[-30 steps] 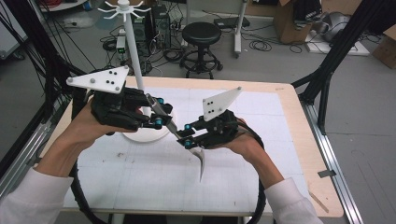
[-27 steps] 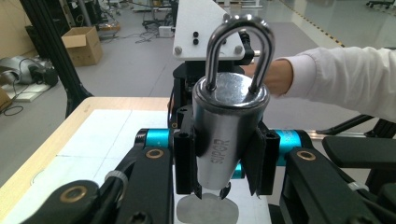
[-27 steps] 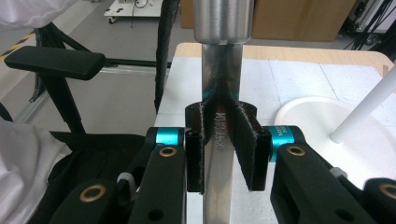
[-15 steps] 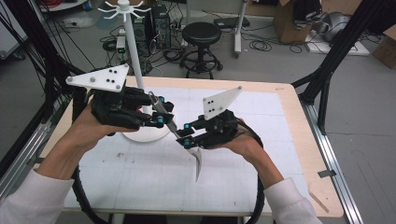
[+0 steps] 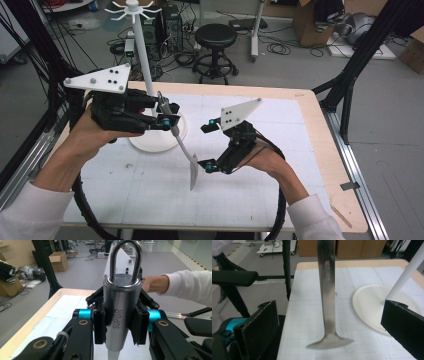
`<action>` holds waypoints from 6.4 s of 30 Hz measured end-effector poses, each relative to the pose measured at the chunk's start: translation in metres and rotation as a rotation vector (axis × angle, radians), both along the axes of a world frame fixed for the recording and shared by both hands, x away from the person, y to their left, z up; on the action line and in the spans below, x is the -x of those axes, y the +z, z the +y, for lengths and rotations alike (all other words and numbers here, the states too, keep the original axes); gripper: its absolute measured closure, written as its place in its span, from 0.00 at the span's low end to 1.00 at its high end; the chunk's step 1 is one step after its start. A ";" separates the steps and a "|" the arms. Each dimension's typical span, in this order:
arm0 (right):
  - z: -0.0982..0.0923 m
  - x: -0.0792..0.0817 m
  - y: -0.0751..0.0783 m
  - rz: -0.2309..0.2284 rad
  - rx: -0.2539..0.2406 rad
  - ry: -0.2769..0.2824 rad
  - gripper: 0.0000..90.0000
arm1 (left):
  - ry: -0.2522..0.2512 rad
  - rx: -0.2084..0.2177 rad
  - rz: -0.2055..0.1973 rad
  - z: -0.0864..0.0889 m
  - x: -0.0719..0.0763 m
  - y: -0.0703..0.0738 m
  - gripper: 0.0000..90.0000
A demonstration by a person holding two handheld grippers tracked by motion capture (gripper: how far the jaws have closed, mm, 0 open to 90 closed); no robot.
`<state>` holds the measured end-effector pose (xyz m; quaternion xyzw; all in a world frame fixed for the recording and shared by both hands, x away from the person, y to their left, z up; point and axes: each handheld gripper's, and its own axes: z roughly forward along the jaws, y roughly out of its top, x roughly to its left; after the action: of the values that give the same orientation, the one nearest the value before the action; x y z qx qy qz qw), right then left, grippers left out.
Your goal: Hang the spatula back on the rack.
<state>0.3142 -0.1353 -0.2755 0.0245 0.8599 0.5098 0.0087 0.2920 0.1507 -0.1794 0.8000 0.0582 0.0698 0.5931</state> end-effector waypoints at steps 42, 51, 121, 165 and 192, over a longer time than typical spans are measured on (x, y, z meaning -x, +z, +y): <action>-0.086 -0.006 -0.036 0.060 -0.059 -0.358 0.00 | 0.251 -0.038 0.003 0.050 -0.012 0.017 0.76; -0.093 -0.003 -0.041 0.039 -0.053 -0.374 0.00 | 0.323 -0.046 0.000 0.061 -0.017 0.025 0.76; -0.161 0.037 -0.103 0.030 -0.083 -0.513 0.00 | 0.566 -0.186 0.074 0.090 -0.106 0.067 0.76; -0.152 0.032 -0.105 0.037 -0.078 -0.496 0.00 | 0.533 -0.184 0.032 0.106 -0.080 0.037 0.27; -0.153 0.027 -0.099 0.000 -0.135 -0.530 0.00 | 0.471 -0.017 -0.033 0.133 0.025 -0.090 0.02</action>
<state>0.2875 -0.2885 -0.3744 0.2491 0.7875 0.5461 0.1400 0.2669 0.2836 -0.2698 0.7681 0.2328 0.2196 0.5546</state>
